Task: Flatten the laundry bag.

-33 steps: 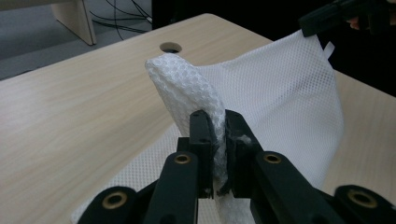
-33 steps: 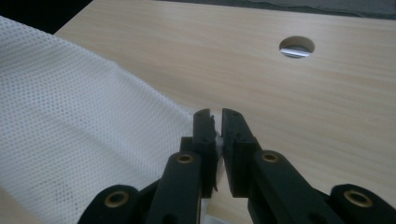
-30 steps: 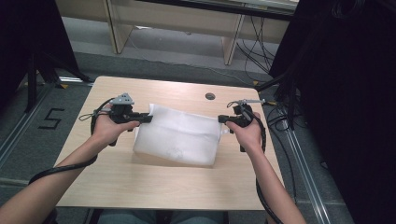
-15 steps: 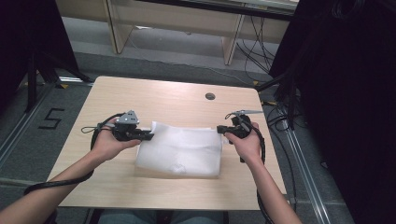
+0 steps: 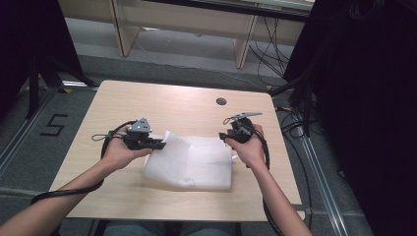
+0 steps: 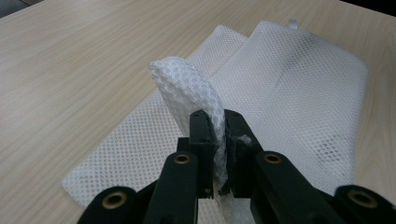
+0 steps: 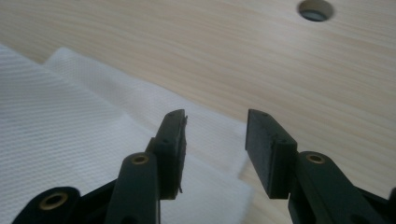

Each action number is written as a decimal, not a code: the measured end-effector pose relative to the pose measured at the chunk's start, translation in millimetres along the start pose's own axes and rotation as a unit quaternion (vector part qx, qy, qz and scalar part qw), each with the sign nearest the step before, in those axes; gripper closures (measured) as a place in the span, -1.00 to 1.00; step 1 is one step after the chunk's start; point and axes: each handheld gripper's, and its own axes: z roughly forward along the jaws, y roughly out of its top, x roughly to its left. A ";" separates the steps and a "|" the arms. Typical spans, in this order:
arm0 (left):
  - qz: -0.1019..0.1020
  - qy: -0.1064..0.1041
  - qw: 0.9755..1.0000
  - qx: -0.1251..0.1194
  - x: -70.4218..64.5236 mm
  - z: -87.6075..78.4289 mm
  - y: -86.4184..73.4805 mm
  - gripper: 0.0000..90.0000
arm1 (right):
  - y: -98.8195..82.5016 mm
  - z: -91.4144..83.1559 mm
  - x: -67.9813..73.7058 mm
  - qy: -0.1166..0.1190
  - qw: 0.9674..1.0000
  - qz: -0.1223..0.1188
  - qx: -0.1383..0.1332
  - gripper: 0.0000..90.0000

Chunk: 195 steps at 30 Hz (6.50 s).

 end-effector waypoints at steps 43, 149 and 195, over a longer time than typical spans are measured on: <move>-0.011 0.004 0.999 0.032 8.0 13.1 -6.0 0.84 | -6.0 89.2 27.8 0.049 0.990 -0.051 0.121 0.21; -0.055 0.041 0.987 0.148 94.4 78.4 -9.0 0.98 | -0.2 -46.2 60.9 0.173 0.974 -0.144 0.021 1.00; 0.077 -0.025 0.979 0.186 8.9 108.1 12.7 0.66 | -22.9 -41.3 77.8 0.258 0.959 -0.095 0.072 0.28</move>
